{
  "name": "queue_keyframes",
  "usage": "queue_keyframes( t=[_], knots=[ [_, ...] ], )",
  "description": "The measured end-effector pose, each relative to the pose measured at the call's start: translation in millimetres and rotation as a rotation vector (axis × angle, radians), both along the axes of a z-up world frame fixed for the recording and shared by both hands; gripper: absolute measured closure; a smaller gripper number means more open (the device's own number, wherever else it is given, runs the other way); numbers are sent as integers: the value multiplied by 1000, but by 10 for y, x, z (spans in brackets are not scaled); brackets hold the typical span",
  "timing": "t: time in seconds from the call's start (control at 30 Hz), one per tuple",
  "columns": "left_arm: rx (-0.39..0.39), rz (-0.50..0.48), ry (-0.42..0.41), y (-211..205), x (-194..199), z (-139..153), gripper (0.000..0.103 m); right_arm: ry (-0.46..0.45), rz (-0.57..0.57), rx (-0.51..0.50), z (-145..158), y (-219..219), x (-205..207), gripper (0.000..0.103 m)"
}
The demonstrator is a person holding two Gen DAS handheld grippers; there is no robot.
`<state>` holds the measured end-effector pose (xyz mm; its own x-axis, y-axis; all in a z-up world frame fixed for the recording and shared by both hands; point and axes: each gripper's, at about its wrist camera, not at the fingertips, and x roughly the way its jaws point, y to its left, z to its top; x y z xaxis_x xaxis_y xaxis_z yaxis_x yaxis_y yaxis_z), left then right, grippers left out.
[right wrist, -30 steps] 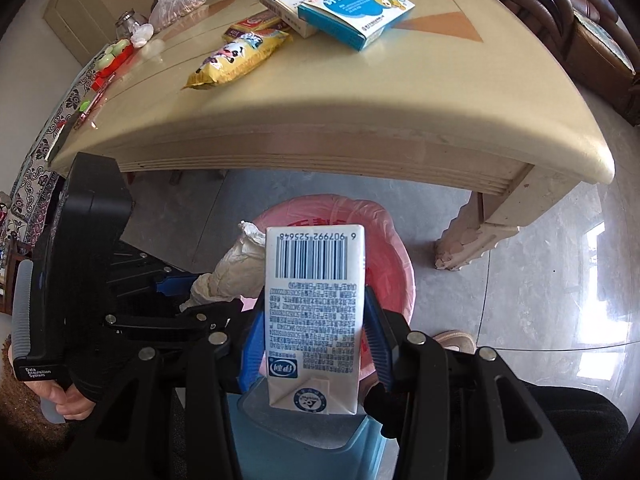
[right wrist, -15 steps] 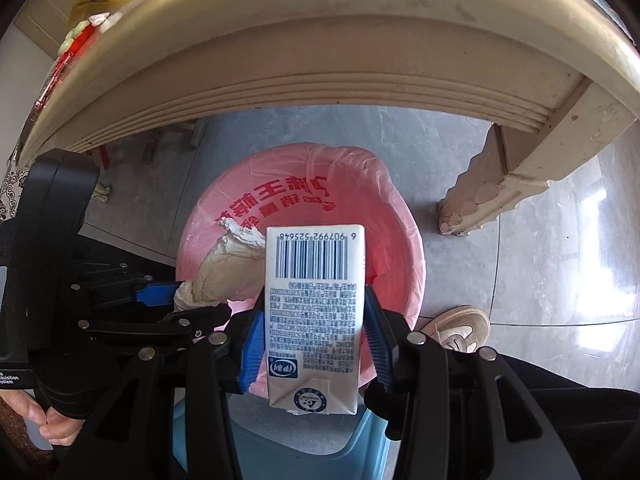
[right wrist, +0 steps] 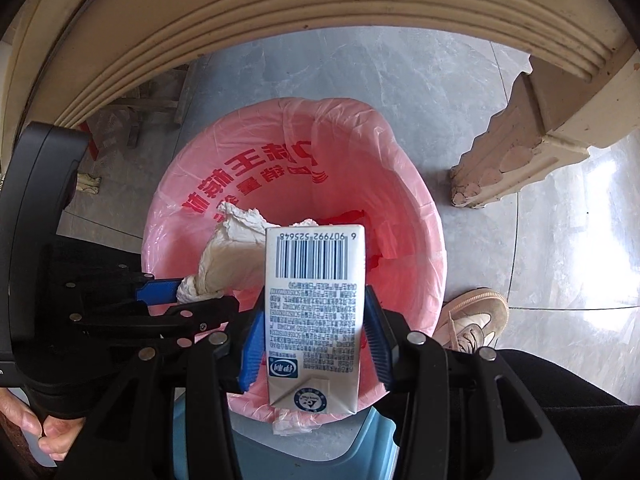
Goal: Collect trash
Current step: 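Open the left tool dropping the tissue while the right tool drops the carton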
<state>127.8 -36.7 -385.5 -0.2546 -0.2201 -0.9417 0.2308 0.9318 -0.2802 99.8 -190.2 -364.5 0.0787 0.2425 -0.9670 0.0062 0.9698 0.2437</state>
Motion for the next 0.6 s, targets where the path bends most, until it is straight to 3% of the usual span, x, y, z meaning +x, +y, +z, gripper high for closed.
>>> queue_keyframes(
  t=[0.23, 0.4, 0.53, 0.6],
  knots=[
    [36, 4, 22, -12, 54, -171, 69, 33, -4, 7, -124, -7, 44, 59],
    [79, 3, 18, -51, 61, -199, 54, 40, -3, -2, -157, -5, 79, 58],
    [110, 41, 16, 47, 99, -213, 38, 35, -13, -26, -152, -23, 78, 38],
    [107, 60, 22, 80, 111, -222, 36, 34, -11, -26, -148, -18, 77, 36]
  ],
)
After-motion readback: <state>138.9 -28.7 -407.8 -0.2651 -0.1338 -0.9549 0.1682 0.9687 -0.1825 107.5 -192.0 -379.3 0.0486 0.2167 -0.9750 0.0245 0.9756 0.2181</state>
